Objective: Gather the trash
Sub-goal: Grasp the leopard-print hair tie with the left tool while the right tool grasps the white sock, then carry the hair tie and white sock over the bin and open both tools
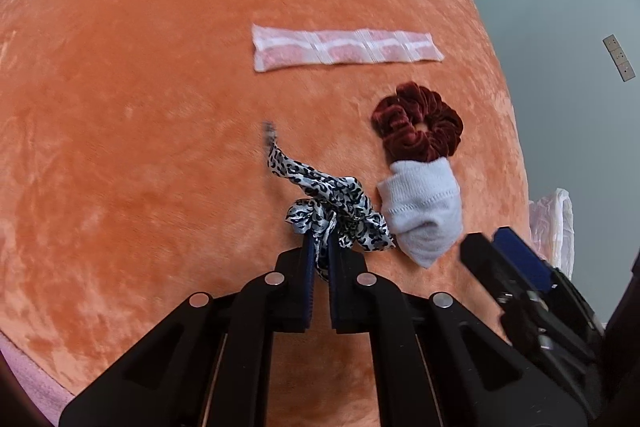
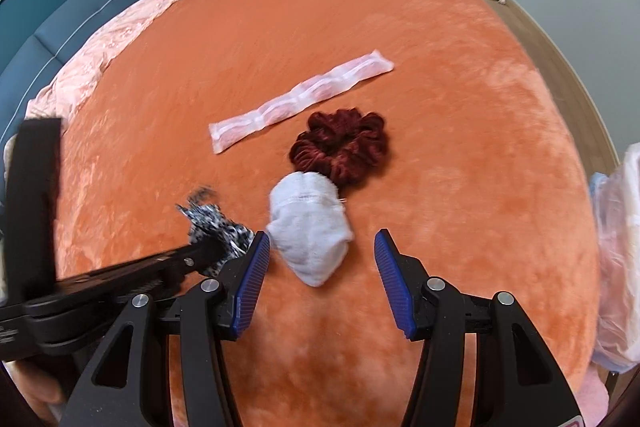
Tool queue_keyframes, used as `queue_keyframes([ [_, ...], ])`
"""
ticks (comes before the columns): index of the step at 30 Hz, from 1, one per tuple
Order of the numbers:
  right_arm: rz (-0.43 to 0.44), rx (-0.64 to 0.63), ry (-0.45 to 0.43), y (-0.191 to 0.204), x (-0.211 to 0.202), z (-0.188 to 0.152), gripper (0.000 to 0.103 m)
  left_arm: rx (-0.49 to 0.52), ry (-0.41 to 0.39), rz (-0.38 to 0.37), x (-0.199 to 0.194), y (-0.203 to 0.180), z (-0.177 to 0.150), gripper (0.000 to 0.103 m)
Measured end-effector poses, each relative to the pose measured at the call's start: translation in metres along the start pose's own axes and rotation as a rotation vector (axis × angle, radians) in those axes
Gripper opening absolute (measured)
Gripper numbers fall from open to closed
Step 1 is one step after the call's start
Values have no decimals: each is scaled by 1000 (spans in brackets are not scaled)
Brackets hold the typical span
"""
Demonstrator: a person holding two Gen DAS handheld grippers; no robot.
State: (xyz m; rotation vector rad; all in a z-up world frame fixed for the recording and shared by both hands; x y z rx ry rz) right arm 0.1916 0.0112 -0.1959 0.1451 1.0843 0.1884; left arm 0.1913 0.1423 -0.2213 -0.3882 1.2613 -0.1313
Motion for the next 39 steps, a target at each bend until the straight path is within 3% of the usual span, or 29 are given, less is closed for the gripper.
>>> queue_keyframes([
  [6, 3, -17, 49, 7, 29, -1, 50, 29, -49, 53, -16, 3, 10, 5],
  [7, 3, -14, 57, 6, 33, -1, 46, 33, -58, 59, -20, 3, 12, 5],
  [8, 10, -6, 63, 5, 35, -2, 29, 35, -62, 61, -22, 2, 14, 5],
  [9, 20, 3, 74, 4, 37, -3, 24, 39, -68, 63, -24, 2, 15, 5],
  [13, 39, 29, 44, -3, 20, 2, 20, 67, -96, 66, -36, -9, 21, 5],
  [18, 32, 56, -69, -23, -29, 22, 20, 114, -134, 54, -53, -38, 24, 5],
  [27, -10, 186, -300, -88, -144, 55, 20, 251, -227, -9, -98, -128, 27, 5],
  [39, -120, 320, -526, -184, -271, 38, 20, 481, -303, -113, -141, -265, -5, 5],
])
Point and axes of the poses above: each gripper's, at about its wrist camera, not at the fingertips, and x roughly the way its jaws point, y to its left, z to its top, the point moved 6 cm from there along x, roughly the way its jaws point, and after that the axes turned 1 degree about -x, right-handed, at the moved point
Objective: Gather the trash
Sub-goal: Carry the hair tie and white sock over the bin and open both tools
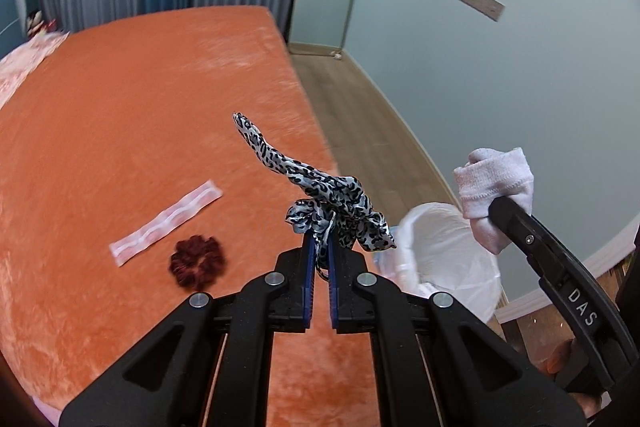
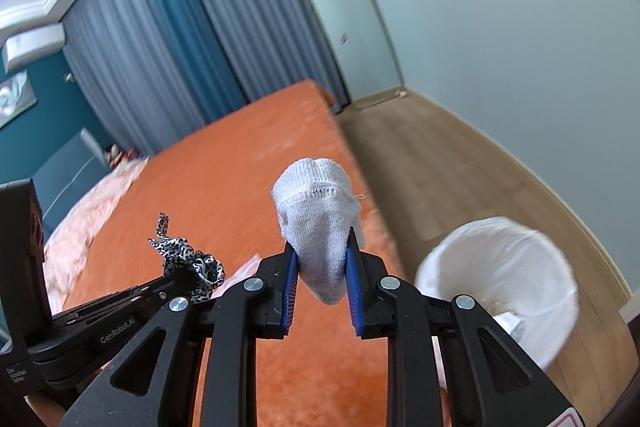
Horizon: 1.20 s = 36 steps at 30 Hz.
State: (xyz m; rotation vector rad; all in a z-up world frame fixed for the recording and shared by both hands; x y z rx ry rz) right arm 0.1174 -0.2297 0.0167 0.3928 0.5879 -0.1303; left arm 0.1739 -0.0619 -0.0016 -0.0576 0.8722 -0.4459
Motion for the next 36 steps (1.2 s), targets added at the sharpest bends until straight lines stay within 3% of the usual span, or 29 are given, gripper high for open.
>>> queue_keyframes([
  [13, -112, 113, -103, -86, -60, 10, 21, 194, -18, -140, -1, -133, 2, 6],
  [33, -189, 176, -102, -138, -70, -8, 25, 269, 36, -233, 43, -207, -13, 8],
  [35, -198, 175, -103, -140, -69, -9, 29, 260, 39, -230, 47, -208, -13, 21],
  [36, -203, 176, -102, -141, -68, -10, 31, 249, 35, -221, 48, -207, -12, 37],
])
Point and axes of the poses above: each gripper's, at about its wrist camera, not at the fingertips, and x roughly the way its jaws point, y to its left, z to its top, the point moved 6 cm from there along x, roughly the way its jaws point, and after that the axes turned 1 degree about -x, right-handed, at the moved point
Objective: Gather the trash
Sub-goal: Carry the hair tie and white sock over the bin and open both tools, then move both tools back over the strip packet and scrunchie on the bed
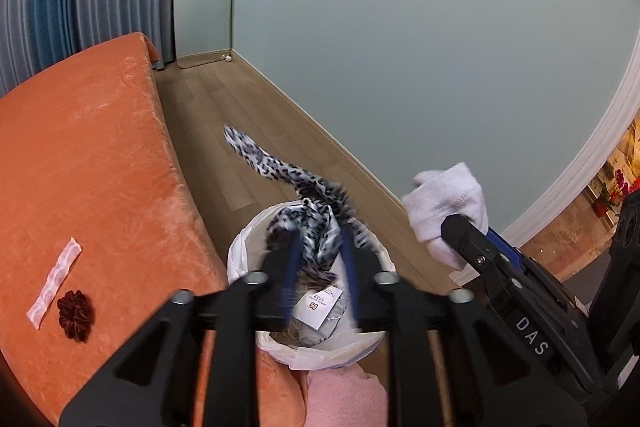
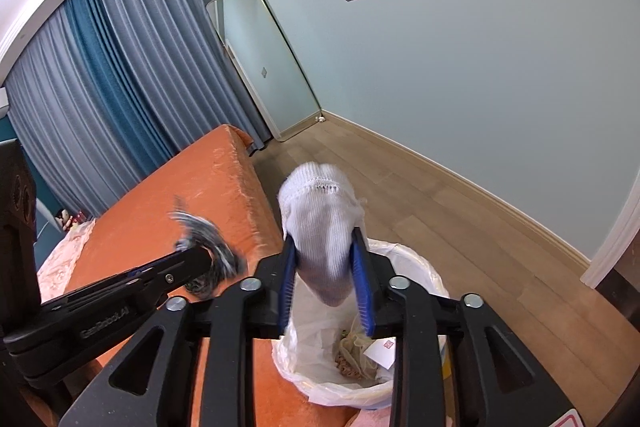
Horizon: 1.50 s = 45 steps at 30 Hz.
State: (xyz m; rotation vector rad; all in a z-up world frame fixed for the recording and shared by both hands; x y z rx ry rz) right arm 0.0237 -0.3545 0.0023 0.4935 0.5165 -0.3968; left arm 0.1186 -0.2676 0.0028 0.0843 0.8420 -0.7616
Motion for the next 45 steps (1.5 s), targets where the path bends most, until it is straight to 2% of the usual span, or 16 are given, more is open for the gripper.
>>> queue_keyframes([
  [1, -1, 2, 2, -2, 1, -1, 33, -10, -6, 15, -1, 2, 1, 50],
  [3, 0, 3, 4, -3, 2, -1, 39, -22, -19, 31, -3, 6, 2, 55],
  [9, 8, -8, 8, 4, 1, -3, 42, -40, -20, 77, -9, 24, -1, 55],
  [11, 13, -17, 16, 9, 2, -5, 47, -38, -25, 90, -13, 28, -3, 55],
  [18, 38, -57, 42, 34, 2, -15, 49, -56, -43, 132, -29, 49, -9, 55],
  [20, 40, -71, 47, 39, 6, -15, 54, -76, -46, 144, -33, 59, -11, 55],
  [29, 62, -128, 77, 68, 15, -23, 54, -142, -54, 172, -50, 93, -16, 56],
  [32, 71, -147, 83, 79, 15, -27, 54, -164, -61, 182, -57, 105, -20, 61],
  [40, 105, -210, 105, 116, 18, -38, 54, -235, -75, 211, -75, 146, -32, 61],
  [45, 138, -246, 137, 145, 29, -50, 54, -283, -78, 255, -85, 179, -45, 67],
])
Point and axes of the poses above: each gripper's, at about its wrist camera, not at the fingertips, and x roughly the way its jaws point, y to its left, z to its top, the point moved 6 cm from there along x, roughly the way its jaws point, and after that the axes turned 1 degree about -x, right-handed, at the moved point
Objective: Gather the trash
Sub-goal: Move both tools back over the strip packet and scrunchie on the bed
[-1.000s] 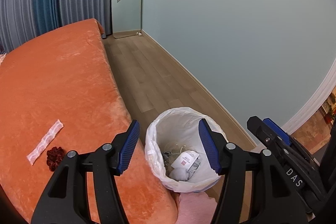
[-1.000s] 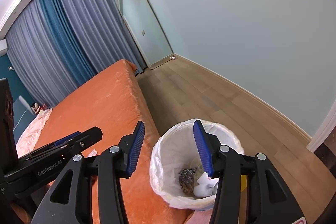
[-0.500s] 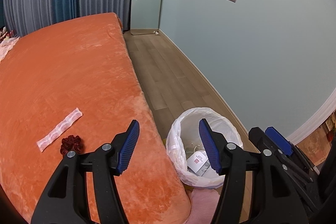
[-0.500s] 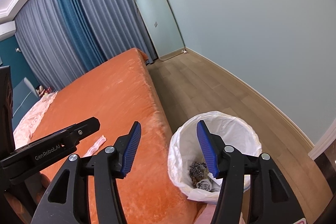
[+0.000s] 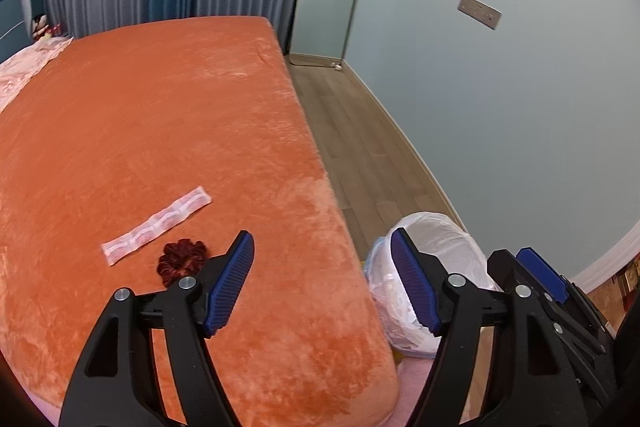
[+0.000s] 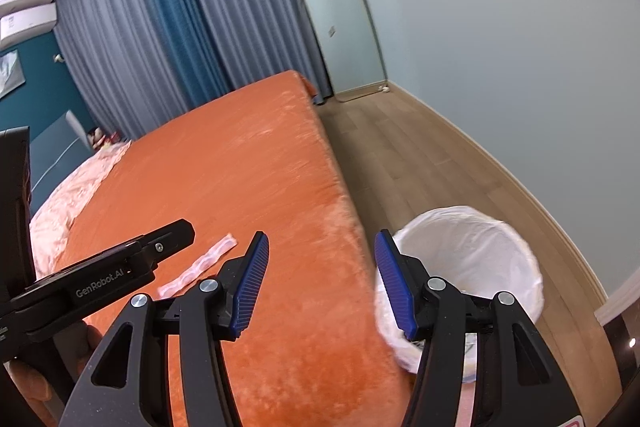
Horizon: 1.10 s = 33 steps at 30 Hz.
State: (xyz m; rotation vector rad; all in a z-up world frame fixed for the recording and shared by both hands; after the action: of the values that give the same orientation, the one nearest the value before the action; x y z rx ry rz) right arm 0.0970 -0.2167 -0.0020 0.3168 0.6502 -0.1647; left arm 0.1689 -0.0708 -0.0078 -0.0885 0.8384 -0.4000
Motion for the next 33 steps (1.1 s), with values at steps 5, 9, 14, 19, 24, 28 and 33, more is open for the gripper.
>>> queue_keyframes([
  [5, 34, -56, 45, 36, 22, -12, 55, -60, 10, 54, 4, 46, -3, 68],
  [9, 62, -95, 85, 66, 44, -25, 57, -103, 23, 95, 10, 84, -8, 69],
  [14, 97, -130, 147, 102, 78, -44, 57, -158, 57, 168, 24, 145, -20, 75],
  [19, 114, -132, 220, 127, 126, -66, 57, -241, 114, 236, 49, 217, -36, 77],
  [24, 120, -141, 294, 152, 178, -90, 57, -303, 168, 282, 76, 275, -48, 77],
  [28, 108, -166, 342, 168, 216, -104, 57, -343, 210, 293, 105, 311, -54, 77],
  [33, 100, -164, 386, 178, 251, -115, 57, -376, 251, 278, 141, 333, -58, 77],
])
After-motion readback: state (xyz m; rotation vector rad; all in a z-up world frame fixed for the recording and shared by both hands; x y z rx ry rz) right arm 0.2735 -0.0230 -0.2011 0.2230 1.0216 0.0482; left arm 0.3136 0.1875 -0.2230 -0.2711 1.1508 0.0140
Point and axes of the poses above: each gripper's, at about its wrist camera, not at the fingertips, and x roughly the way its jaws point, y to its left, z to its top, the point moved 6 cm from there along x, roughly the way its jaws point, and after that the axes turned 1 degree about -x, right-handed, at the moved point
